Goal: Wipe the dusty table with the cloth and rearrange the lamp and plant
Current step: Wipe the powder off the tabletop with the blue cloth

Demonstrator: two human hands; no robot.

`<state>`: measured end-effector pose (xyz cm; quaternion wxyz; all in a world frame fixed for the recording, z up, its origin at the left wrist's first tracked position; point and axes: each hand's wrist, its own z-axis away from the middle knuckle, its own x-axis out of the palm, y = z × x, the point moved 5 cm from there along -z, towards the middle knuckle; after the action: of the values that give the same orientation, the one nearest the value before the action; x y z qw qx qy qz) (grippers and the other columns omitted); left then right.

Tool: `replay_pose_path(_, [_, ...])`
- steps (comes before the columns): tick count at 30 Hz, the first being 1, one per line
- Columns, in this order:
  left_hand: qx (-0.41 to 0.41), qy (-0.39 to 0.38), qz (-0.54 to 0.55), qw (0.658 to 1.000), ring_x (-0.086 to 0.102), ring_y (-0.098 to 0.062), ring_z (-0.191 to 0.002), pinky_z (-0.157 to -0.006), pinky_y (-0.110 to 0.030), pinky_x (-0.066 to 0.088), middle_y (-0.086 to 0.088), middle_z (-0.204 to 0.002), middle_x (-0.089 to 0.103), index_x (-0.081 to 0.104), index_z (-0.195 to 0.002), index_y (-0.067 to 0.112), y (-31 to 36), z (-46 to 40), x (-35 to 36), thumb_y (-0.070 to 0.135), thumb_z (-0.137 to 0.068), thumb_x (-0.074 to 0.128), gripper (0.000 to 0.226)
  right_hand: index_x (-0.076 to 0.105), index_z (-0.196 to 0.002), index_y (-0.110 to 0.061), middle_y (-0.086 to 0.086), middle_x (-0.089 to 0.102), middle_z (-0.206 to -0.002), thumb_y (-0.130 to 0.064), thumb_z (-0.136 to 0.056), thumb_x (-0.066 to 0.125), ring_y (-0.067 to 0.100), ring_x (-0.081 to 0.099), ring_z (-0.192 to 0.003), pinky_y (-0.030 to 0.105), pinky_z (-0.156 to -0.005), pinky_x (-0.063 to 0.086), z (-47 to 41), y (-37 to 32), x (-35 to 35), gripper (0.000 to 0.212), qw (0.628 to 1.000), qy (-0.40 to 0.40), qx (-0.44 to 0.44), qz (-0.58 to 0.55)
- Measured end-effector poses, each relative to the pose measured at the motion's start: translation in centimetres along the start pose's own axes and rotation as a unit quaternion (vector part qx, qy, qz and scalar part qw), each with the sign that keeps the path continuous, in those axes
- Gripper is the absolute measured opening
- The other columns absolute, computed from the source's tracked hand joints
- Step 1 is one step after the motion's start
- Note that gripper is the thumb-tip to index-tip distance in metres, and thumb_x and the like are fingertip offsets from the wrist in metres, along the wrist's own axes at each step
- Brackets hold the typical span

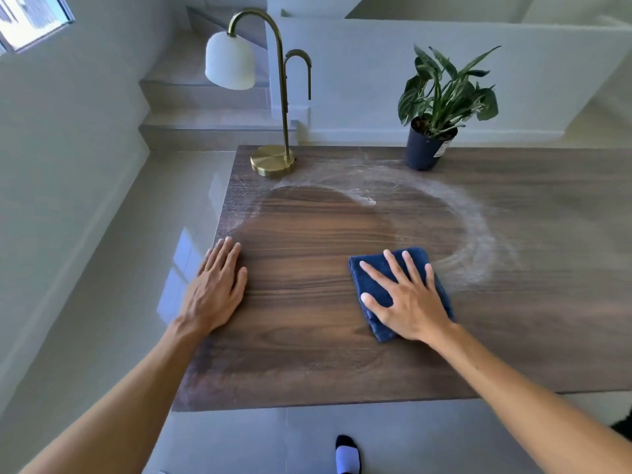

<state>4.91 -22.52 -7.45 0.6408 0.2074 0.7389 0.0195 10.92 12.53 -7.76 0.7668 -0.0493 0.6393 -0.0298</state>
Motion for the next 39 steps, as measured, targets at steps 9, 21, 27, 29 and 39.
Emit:
replay_pose_path(9, [0.012,-0.069,0.032,0.997,0.003,-0.020,-0.153,-0.123,-0.031,-0.002,-0.009,-0.165,0.015,0.022,-0.155,0.007,9.1,-4.5,4.2,0.045,-0.095,0.011,0.072,0.000,-0.151,-0.058,0.002,-0.006,-0.169,-0.075,-0.090,0.015,0.035,-0.014,-0.153,0.069,-0.114,-0.009,-3.9,-8.5,0.1,0.065,0.998,0.017,-0.050,-0.016])
replay_pose_path(21, [0.007,-0.038,-0.008,0.999,-0.001,-0.010,-0.152,-0.125,-0.032,0.002,-0.001,-0.164,0.014,0.023,-0.156,0.013,9.6,-5.2,5.1,0.057,-0.098,0.014,0.074,-0.003,-0.150,-0.061,-0.005,-0.011,-0.168,-0.078,-0.089,0.007,0.031,-0.019,-0.152,0.066,-0.117,-0.009,-2.0,13.2,-2.0,0.064,0.989,0.015,0.142,-0.023])
replay_pose_path(27, [0.012,-0.037,-0.021,0.999,0.003,-0.009,-0.152,-0.125,-0.032,0.003,0.001,-0.164,0.016,0.024,-0.156,0.015,9.3,-5.8,5.2,0.056,-0.097,0.017,0.072,0.002,-0.152,-0.058,-0.002,-0.009,-0.168,-0.078,-0.091,0.014,0.032,-0.019,-0.152,0.068,-0.114,-0.013,-7.7,2.5,-1.8,0.065,0.999,0.004,-0.013,-0.036])
replay_pose_path(29, [0.012,-0.040,-0.023,0.999,0.002,-0.009,-0.152,-0.125,-0.032,0.003,0.001,-0.164,0.016,0.023,-0.156,0.014,9.3,-5.5,5.4,0.056,-0.097,0.017,0.073,0.006,-0.152,-0.057,-0.003,-0.006,-0.168,-0.074,-0.093,0.019,0.030,-0.017,-0.153,0.068,-0.115,-0.011,-3.3,-0.1,-1.0,0.063,0.995,0.013,-0.095,-0.029])
replay_pose_path(39, [0.005,-0.047,-0.034,0.998,-0.003,-0.007,-0.152,-0.124,-0.031,0.001,0.004,-0.165,0.012,0.018,-0.157,0.017,9.4,-5.3,5.6,0.059,-0.097,0.012,0.073,-0.010,-0.142,-0.070,-0.013,-0.010,-0.167,-0.080,-0.085,-0.002,0.025,-0.016,-0.153,0.062,-0.119,-0.006,-0.9,18.1,-2.4,0.059,0.996,0.013,0.082,-0.011])
